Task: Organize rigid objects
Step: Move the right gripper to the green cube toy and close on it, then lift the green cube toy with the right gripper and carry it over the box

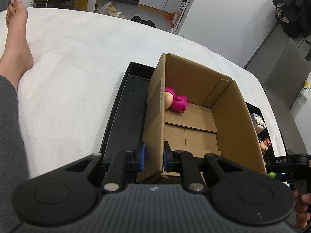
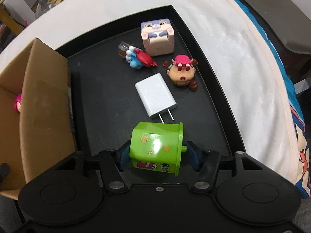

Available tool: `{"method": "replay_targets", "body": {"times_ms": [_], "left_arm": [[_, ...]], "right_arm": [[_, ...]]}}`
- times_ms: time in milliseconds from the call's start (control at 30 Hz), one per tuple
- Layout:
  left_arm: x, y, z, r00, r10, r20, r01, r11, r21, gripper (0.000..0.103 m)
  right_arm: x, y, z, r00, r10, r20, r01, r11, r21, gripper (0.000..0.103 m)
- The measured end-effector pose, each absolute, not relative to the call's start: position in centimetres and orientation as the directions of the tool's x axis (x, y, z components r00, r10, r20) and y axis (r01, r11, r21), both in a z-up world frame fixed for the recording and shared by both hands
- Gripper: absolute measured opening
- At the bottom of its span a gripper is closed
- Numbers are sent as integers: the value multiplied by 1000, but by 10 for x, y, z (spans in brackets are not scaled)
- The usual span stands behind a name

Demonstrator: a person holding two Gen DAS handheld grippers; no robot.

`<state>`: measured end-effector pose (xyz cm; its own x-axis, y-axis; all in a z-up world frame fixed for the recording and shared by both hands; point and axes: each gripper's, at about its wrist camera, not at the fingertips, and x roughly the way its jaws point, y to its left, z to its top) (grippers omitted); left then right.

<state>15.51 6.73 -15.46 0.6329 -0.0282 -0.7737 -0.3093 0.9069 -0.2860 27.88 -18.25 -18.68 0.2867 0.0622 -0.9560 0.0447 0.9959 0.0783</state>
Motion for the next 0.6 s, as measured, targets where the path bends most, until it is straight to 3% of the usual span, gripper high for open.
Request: {"method": "replay_targets", "body": {"times_ms": [600], "left_arm": [[154,66,-154,634,-32,-773,-295,914,-279,17]], "right_arm": [[276,-167,-126,375,117,-919,-39,993,111,57]]}}
